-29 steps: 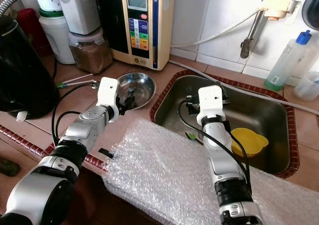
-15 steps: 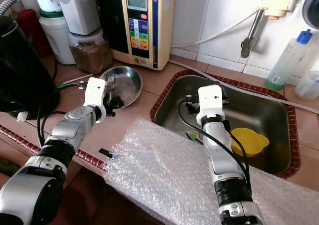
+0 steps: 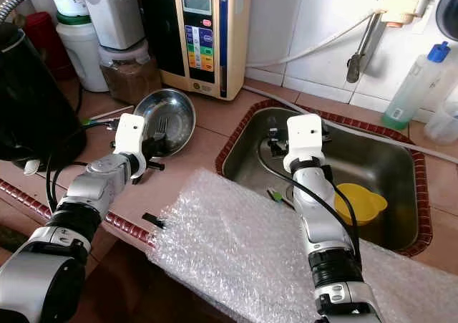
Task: Kitchen organization
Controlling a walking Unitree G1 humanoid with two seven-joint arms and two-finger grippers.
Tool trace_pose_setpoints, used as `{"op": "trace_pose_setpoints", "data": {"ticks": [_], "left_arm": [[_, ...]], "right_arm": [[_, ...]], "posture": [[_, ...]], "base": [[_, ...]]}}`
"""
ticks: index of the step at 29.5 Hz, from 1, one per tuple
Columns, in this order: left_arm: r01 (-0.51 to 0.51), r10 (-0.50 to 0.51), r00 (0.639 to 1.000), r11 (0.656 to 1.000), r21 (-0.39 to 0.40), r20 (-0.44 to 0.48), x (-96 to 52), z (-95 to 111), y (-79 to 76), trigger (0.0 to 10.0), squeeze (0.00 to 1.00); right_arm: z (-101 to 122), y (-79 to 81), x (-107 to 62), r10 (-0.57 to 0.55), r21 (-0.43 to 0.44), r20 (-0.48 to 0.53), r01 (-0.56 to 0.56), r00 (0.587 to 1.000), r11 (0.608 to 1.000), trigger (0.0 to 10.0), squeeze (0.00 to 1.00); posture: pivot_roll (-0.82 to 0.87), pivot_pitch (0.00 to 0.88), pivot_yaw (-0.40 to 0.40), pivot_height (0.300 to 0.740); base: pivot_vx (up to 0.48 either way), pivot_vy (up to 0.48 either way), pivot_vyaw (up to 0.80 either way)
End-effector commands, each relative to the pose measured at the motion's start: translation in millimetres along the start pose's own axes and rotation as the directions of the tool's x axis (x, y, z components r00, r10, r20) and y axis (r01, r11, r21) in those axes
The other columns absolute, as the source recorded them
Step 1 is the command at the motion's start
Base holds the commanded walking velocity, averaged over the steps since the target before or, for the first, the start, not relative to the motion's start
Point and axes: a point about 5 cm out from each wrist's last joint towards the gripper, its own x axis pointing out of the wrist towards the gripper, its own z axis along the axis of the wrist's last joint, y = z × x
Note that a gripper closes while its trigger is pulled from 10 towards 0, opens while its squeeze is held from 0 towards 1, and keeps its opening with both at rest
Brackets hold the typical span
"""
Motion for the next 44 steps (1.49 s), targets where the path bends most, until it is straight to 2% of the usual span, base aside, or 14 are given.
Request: {"op": "trace_pose_setpoints", "data": {"ticks": [1, 8, 17, 22, 24, 26, 30, 31, 34, 38, 39, 40, 41, 44], "left_arm": [[-0.017, 0.017, 1.0, 1.0, 0.021, 0.012, -1.6, 6.2, 5.4, 0.0, 0.0], [-0.076, 0.069, 0.993, 0.995, 0.068, 0.099, -4.9, 24.4, 16.2, 0.0, 0.0], [-0.125, 0.113, 0.972, 0.991, 0.045, 0.206, -9.3, 37.2, 15.6, 0.0, 0.0], [-0.165, 0.151, 0.916, 0.986, 0.005, 0.371, -16.5, 55.7, 10.0, 0.0, 0.0], [-0.069, 0.067, 0.871, 0.998, -0.014, 0.487, -21.4, 68.5, -9.8, 0.0, 0.0], [-0.042, 0.039, 0.855, 0.999, -0.007, 0.517, -23.1, 71.9, -17.2, 0.0, 0.0], [0.107, -0.118, 0.758, 0.993, 0.056, 0.641, -32.0, 81.9, -56.0, 0.0, 0.0], [0.107, -0.118, 0.758, 0.993, 0.056, 0.641, -32.0, 81.9, -56.0, 0.0, 0.0], [0.184, -0.22, 0.719, 0.975, 0.125, 0.659, -34.6, 77.6, -78.9, 0.0, 0.0], [0.225, -0.271, 0.698, 0.962, 0.157, 0.663, -35.7, 74.4, -90.1, 0.0, 0.0], [0.231, -0.291, 0.695, 0.956, 0.179, 0.657, -34.8, 72.1, -95.3, 0.0, 0.0], [0.236, -0.3, 0.691, 0.954, 0.187, 0.657, -34.8, 71.6, -97.2, 0.0, 0.0], [0.25, -0.323, 0.686, 0.946, 0.206, 0.652, -34.1, 70.3, -101.7, 0.0, 0.0], [0.273, -0.349, 0.679, 0.937, 0.22, 0.646, -32.4, 69.7, -107.1, 0.0, 0.0]], "right_arm": [[0.4, -4.6, 3.4, -0.009, 0.006, -0.012, 0.009, 1.0, 1.0, 10.0, 0.0], [0.5, -3.4, 4.1, -0.005, 0.013, -0.01, 0.005, 1.0, 1.0, 10.0, 0.0], [-0.1, -2.7, 4.4, -0.005, 0.014, -0.013, 0.005, 1.0, 1.0, 10.0, 0.0], [2.3, -1.1, 6.1, -0.006, 0.023, -0.003, 0.006, 1.0, 1.0, 10.0, 0.0], [10.5, 1.8, 10.2, -0.003, 0.094, 0.024, 0.001, 1.0, 0.996, 10.0, 0.0], [13.7, 3.4, 11.9, 0.003, 0.134, 0.031, -0.007, 0.999, 0.991, 10.0, 0.0], [29.3, 4.3, 20.6, 0.021, 0.393, 0.048, -0.038, 0.999, 0.919, 10.0, 0.0], [29.3, 4.3, 20.6, 0.021, 0.393, 0.048, -0.038, 0.999, 0.919, 10.0, 0.0], [39.6, 0.2, 24.5, 0.028, 0.558, 0.07, -0.063, 0.997, 0.827, 10.0, 0.0], [48.4, -0.9, 25.6, 0.052, 0.62, 0.108, -0.109, 0.993, 0.777, 10.0, 0.0], [53.9, -0.8, 25.6, 0.083, 0.664, 0.136, -0.153, 0.987, 0.732, 10.0, 0.0], [55.9, -1.0, 25.4, 0.093, 0.677, 0.146, -0.169, 0.985, 0.716, 10.0, 0.0], [60.8, -0.4, 24.5, 0.126, 0.714, 0.173, -0.213, 0.977, 0.667, 10.0, 0.0], [67.2, 2.6, 21.6, 0.199, 0.745, 0.218, -0.295, 0.955, 0.598, 10.0, 0.0]], "posture": [[0.02, 0.0, 0.022, 0.74], [0.02, 0.0, 0.02, 0.74], [0.02, 0.0, 0.017, 0.74], [0.03, 0.0, 0.013, 0.74], [0.03, 0.0, 0.01, 0.74], [0.03, 0.0, 0.009, 0.74], [0.03, 0.0, 0.004, 0.74], [0.03, 0.0, 0.004, 0.74], [0.01, 0.0, 0.001, 0.74], [0.01, 0.0, 0.002, 0.74], [0.0, 0.0, 0.003, 0.74], [0.0, 0.0, 0.004, 0.74], [-0.01, 0.0, 0.005, 0.74], [-0.01, 0.0, 0.006, 0.74]], "base": [[0.0, 0.0, 0.0], [0.0, 0.0, 0.0], [0.0, 0.0, 0.0], [0.0, 0.0, 0.0], [0.0, 0.0, 0.0], [0.0, 0.0, 0.0], [0.0, 0.0, 0.0], [0.0, 0.0, 0.0], [0.0, 0.0, 0.0], [0.0, 0.0, 0.0], [0.0, 0.0, 0.0], [0.0, 0.0, 0.0], [0.0, 0.0, 0.0], [0.0, 0.0, 0.0]]}}
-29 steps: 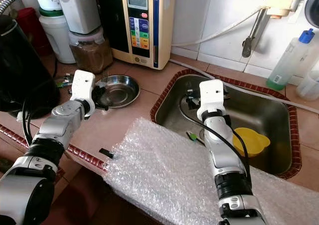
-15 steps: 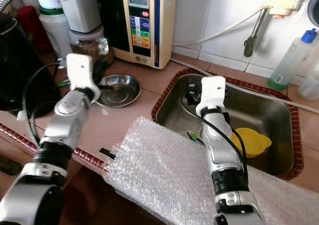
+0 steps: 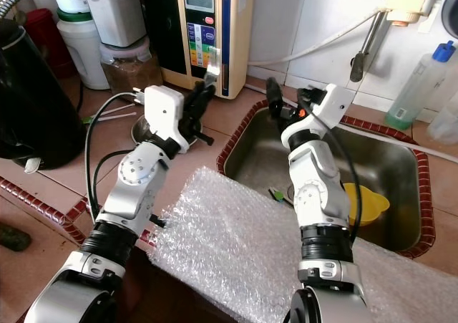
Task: Kitchen organization
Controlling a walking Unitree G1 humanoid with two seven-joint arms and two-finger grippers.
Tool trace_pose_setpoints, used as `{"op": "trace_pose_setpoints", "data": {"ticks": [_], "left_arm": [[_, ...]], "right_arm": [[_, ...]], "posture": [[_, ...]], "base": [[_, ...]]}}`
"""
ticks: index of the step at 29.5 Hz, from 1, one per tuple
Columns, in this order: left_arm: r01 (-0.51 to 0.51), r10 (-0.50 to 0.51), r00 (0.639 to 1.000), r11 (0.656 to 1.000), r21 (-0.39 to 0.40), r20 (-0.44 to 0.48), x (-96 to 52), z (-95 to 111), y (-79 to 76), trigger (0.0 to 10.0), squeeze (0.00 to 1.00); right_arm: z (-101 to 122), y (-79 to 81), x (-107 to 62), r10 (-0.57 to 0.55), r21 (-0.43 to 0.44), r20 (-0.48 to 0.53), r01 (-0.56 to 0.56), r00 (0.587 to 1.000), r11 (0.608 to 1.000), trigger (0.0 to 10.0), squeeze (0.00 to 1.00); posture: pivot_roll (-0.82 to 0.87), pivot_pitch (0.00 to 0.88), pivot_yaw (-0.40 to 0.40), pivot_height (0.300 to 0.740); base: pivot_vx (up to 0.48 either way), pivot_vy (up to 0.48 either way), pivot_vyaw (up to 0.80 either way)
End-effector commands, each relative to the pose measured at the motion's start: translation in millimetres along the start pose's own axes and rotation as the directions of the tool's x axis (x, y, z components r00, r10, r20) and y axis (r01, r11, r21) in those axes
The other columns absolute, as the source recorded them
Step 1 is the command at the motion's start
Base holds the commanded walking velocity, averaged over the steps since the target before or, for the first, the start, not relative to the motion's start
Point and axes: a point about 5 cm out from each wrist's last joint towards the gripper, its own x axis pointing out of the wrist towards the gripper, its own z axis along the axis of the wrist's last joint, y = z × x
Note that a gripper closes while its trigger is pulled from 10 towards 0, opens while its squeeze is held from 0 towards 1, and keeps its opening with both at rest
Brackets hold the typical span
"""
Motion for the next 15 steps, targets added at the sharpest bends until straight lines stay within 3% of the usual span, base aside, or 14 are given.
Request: {"op": "trace_pose_setpoints", "data": {"ticks": [1, 4, 9, 15], "left_arm": [[0.043, -0.043, 0.999, 0.999, 0.023, 0.004, 4.8, 1.2, -5.5, 0.0, 0.0], [0.054, -0.054, 0.999, 0.998, 0.016, 0.003, 6.0, 0.6, -7.6, 0.0, 0.0], [0.132, -0.132, 0.991, 0.991, -0.001, -0.002, 7.7, -3.4, -25.6, 0.0, 0.0], [0.149, -0.149, 0.989, 0.989, -0.015, -0.001, 8.5, -3.9, -30.9, 0.0, 0.0]], "right_arm": [[7.5, 11.6, 0.6, 0.101, 0.073, 0.001, -0.101, 0.995, 0.992, 10.0, 0.0], [7.9, 15.0, -1.1, 0.141, 0.084, -0.01, -0.139, 0.99, 0.987, 10.0, 0.0], [4.0, 31.2, -8.5, 0.278, 0.14, -0.06, -0.268, 0.959, 0.953, 10.0, 0.0], [-2.6, 34.9, -15.0, 0.326, 0.138, -0.114, -0.31, 0.938, 0.941, 10.0, 0.0]], "posture": [[-0.01, 0.0, 0.008, 0.74], [-0.01, 0.0, 0.009, 0.74], [-0.01, 0.0, 0.011, 0.74], [-0.02, 0.0, 0.013, 0.74]], "base": [[0.0, 0.0, 0.0], [0.0, 0.0, 0.0], [0.0, 0.0, 0.0], [0.0, 0.0, 0.0]]}}
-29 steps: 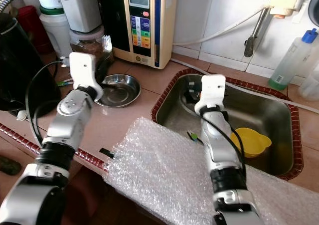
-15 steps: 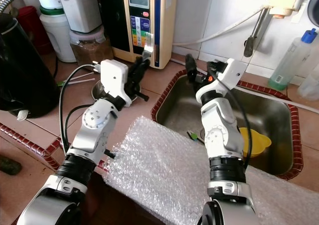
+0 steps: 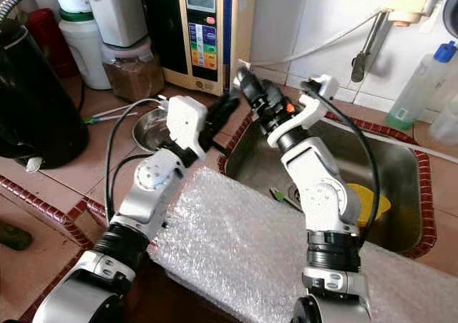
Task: Kitchen organization
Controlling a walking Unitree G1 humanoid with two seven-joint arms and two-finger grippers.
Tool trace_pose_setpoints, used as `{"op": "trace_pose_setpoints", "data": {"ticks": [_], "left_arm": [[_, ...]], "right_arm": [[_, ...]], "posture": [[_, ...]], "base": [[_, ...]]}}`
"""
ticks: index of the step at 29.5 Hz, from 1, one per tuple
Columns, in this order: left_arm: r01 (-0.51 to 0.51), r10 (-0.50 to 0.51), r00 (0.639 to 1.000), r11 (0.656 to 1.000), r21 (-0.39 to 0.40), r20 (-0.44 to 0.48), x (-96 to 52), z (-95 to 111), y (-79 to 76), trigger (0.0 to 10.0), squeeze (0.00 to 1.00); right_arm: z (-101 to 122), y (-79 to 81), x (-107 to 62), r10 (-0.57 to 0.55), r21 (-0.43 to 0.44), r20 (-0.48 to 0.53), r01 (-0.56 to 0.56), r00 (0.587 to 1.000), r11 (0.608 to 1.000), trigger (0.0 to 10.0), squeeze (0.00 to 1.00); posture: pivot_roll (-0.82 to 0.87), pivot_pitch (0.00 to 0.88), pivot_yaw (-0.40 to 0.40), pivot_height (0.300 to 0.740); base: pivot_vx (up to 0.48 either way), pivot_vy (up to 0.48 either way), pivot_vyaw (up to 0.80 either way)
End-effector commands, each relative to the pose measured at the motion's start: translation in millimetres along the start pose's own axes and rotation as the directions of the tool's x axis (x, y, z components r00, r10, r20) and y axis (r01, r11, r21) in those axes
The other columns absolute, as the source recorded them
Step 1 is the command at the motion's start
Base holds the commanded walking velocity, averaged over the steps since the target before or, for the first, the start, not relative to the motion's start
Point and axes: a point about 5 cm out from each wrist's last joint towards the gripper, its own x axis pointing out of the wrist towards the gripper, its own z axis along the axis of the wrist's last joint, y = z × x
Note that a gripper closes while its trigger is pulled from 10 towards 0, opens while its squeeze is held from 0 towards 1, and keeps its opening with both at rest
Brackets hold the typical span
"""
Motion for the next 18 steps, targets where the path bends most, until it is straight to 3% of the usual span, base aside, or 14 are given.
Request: {"op": "trace_pose_setpoints", "data": {"ticks": [1, 4, 5, 7, 8, 18], "left_arm": [[0.021, -0.021, 1.0, 1.0, 0.005, 0.003, 2.3, 1.5, -2.1, 0.0, 0.0], [0.042, -0.042, 0.999, 0.999, 0.002, 0.014, 3.7, 3.6, -5.5, 0.0, 0.0], [0.05, -0.05, 0.999, 0.999, 0.001, 0.016, 3.9, 4.0, -6.8, 0.0, 0.0], [0.052, -0.052, 0.998, 0.999, 0.002, 0.017, 3.8, 4.0, -7.4, 0.0, 0.0], [0.061, -0.061, 0.998, 0.998, -0.001, 0.022, 3.7, 4.6, -9.2, 0.0, 0.0], [0.084, -0.084, 0.996, 0.996, 0.003, 0.015, -0.9, 1.1, -12.0, 0.0, 0.0]], "right_arm": [[-1.1, 4.5, -2.7, 0.034, -0.025, -0.031, -0.035, 0.999, 0.999, 10.0, 0.0], [-6.1, -3.7, -4.7, -0.038, -0.089, -0.048, 0.033, 0.998, 0.995, 10.0, 0.0], [-6.4, -4.8, -4.6, -0.048, -0.1, -0.042, 0.044, 0.998, 0.994, 3.8, 0.0], [-6.4, -4.9, -4.7, -0.051, -0.098, -0.038, 0.047, 0.998, 0.994, 3.8, 0.0], [-6.2, -7.3, -4.7, -0.076, -0.112, -0.025, 0.073, 0.997, 0.991, 0.0, 0.0], [-2.5, -15.9, -0.4, -0.166, -0.161, 0.024, 0.168, 0.986, 0.973, 0.0, 0.0]], "posture": [[-0.02, 0.0, 0.013, 0.74], [-0.02, 0.0, 0.015, 0.74], [-0.01, 0.0, 0.016, 0.74], [-0.01, 0.0, 0.017, 0.74], [-0.01, 0.0, 0.017, 0.74], [-0.01, 0.0, 0.016, 0.74]], "base": [[0.0, 0.0, 0.0], [0.0, 0.0, 0.0], [0.0, 0.0, 0.0], [0.0, 0.0, 0.0], [0.0, 0.0, 0.0], [0.0, 0.0, 0.0]]}}
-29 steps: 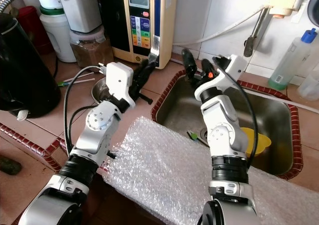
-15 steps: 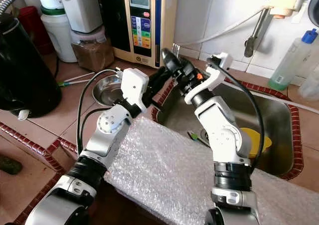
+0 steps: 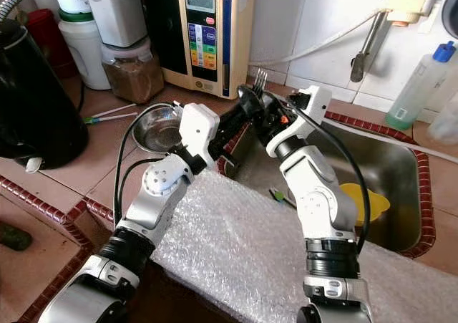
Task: Kitchen organization
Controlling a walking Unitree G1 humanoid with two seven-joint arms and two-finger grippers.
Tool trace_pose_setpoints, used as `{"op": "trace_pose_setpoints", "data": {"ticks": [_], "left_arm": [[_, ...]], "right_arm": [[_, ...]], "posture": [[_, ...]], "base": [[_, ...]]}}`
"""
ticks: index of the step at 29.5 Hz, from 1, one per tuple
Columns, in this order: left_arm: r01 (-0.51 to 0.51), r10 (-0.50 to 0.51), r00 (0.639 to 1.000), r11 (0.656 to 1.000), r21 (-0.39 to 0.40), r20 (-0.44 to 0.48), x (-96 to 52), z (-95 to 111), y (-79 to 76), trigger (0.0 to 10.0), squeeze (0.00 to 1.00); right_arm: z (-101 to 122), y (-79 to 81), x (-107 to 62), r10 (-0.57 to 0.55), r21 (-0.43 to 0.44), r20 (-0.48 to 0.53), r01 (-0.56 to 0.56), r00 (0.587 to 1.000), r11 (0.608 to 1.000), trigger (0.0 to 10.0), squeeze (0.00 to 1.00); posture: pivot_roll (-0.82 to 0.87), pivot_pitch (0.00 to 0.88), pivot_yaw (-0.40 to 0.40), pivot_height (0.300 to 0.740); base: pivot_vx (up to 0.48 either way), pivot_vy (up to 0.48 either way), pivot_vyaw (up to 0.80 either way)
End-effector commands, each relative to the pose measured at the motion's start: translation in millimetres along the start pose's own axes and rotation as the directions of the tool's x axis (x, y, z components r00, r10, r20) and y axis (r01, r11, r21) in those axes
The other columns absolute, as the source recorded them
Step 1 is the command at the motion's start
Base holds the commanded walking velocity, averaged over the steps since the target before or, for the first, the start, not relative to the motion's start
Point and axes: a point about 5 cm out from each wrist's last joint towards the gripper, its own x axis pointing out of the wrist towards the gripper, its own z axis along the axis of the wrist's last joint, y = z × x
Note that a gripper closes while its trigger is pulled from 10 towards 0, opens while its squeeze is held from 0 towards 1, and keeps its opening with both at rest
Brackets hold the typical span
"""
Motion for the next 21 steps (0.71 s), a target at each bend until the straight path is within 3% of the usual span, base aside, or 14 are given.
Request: {"op": "trace_pose_setpoints", "data": {"ticks": [1, 21], "left_arm": [[0.02, -0.021, 0.999, 1.0, 0.015, 0.025, 2.0, 6.0, -1.3, 0.0, 0.0], [-0.008, 0.007, 1.0, 0.999, 0.053, 0.024, 0.5, 6.3, 6.9, 0.0, 0.0]], "right_arm": [[6.7, -1.6, 2.9, -0.023, -0.022, 0.026, 0.024, 0.999, 0.999, 0.0, 0.0], [13.8, -18.2, 1.2, -0.121, -0.023, 0.062, 0.122, 0.991, 0.992, 0.0, 0.0]], "posture": [[-0.01, 0.0, 0.016, 0.74], [-0.01, 0.0, 0.018, 0.74]], "base": [[0.0, 0.0, 0.0], [0.0, 0.0, 0.0]]}}
